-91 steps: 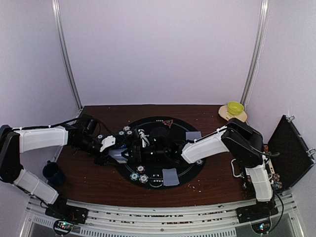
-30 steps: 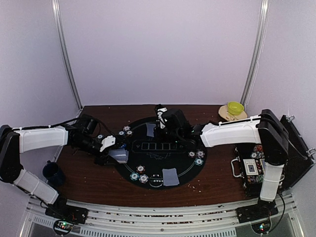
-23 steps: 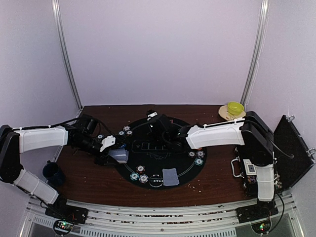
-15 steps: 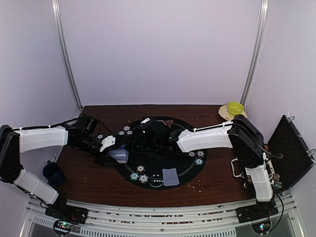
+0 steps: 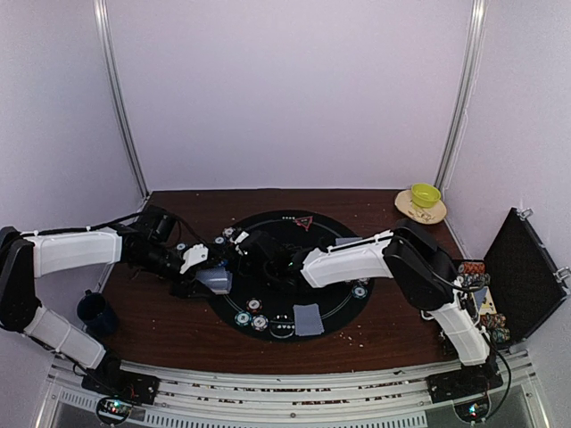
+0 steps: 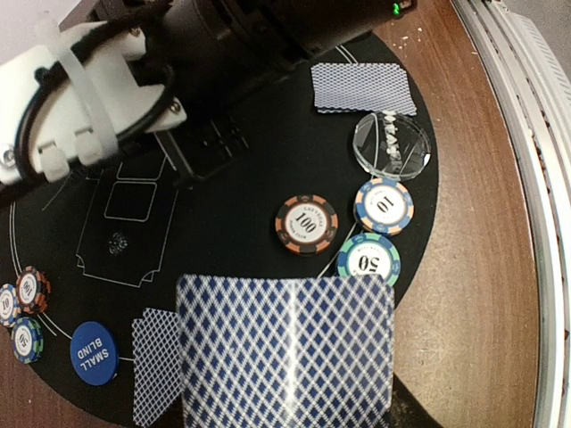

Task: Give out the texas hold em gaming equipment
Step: Flop the poker card in the community card area.

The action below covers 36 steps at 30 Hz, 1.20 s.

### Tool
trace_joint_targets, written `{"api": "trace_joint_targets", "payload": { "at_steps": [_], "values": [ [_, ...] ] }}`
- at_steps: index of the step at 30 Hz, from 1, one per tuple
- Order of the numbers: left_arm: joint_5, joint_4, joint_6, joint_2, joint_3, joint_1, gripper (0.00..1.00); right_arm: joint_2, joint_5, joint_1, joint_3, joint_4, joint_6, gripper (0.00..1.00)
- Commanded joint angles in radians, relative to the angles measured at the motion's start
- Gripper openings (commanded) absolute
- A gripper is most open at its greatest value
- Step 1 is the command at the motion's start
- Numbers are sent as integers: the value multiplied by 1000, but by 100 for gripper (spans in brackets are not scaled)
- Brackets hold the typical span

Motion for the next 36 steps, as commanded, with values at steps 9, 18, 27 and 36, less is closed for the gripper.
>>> {"api": "trace_joint_targets", "payload": {
  "at_steps": [9, 18, 27, 36],
  "values": [
    [25, 28, 8, -25, -2, -2, 47, 31, -222, 10, -6, 92, -29, 0],
    [24, 28, 9, -34, -5, -1, 47, 81, -290, 4, 56, 32, -15, 0],
    [24, 26, 9, -34, -5, -1, 47, 105, -308, 0, 84, 8, 1, 9],
    [24, 28, 10, -35, -5, 0, 47, 102, -322, -3, 83, 7, 4, 23]
  ]
}}
